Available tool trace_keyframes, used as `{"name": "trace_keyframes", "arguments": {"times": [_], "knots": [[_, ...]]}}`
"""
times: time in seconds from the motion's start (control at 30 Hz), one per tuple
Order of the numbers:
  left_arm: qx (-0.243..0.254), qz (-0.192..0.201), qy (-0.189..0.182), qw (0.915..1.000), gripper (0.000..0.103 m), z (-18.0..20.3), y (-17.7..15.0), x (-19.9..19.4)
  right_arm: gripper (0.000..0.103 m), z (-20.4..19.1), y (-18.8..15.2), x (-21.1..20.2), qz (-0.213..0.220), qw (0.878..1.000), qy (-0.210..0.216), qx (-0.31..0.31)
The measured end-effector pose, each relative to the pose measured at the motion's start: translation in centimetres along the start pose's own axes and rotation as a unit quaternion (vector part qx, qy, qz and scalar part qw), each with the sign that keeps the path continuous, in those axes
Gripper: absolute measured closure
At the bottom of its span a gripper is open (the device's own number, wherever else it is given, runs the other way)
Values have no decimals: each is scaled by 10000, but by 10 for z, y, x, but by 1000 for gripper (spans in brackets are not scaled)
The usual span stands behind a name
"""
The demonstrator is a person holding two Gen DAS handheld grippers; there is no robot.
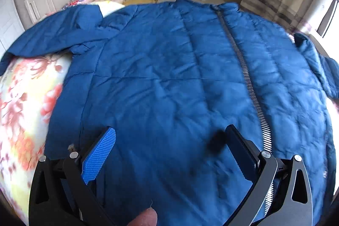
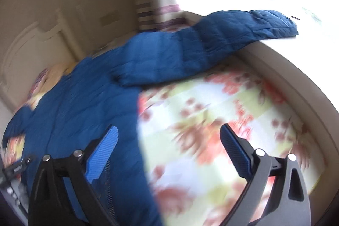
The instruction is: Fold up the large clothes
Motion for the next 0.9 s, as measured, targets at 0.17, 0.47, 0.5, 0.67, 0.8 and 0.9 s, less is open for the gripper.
{"name": "trace_keyframes", "arguments": {"times": [0.17,0.47,0.5,0.67,0.8,0.9], "knots": [[310,152,-159,9993,4,1,-4,5,8,45,55,70,-96,9964,-558,626],[462,149,-296,9984,4,1,-10,3,65,76,95,111,155,9858,-629,1549],[478,148,-274,9984,4,2,-10,3,85,73,98,108,291,9850,-576,1600],[444,159,-308,9984,4,1,-10,3,97,-2,124,55,1531,9863,-277,549],[411,176,-348,9984,4,-1,-10,2,97,-118,125,17,1963,9767,603,-617],[374,194,-387,9984,4,-2,-10,1,97,-220,96,1,1900,9544,1469,-1774]]}}
Point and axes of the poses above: each gripper's, at about its wrist camera, not at the fingertips, and x roughly the way its jaws point, z to its right, y to its top, the point moved 4 cm from there along x, roughly the way its jaws point, and after that the axes turned 3 degrees about -y, right-handed, at the moved point
